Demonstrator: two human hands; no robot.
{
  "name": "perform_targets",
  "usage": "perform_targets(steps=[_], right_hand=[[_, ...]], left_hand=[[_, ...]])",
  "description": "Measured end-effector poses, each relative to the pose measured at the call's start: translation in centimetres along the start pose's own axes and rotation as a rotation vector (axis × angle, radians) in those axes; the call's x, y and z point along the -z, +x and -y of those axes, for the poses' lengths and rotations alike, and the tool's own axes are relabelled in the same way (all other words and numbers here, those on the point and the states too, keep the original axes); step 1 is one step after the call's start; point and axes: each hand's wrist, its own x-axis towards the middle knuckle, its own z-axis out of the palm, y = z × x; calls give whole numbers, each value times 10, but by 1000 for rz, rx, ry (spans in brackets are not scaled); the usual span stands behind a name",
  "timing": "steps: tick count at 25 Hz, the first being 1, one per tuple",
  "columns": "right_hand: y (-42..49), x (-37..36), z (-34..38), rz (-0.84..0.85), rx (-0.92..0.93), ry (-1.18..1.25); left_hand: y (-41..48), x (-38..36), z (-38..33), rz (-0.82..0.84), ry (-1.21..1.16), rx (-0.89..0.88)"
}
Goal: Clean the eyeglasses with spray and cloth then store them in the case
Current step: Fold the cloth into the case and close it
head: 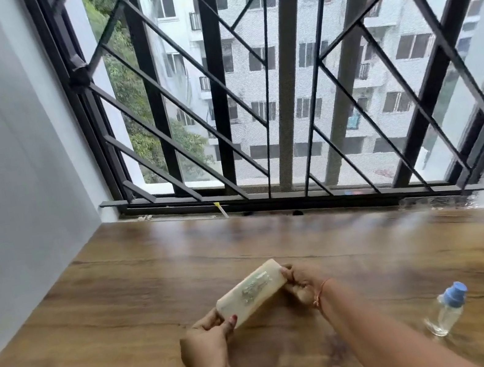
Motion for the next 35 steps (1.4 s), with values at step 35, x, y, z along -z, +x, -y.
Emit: perform_targets(steps=[35], right_hand=[[82, -107, -20, -62, 317, -468]], left_hand=[[38, 19, 6, -220, -176, -22]])
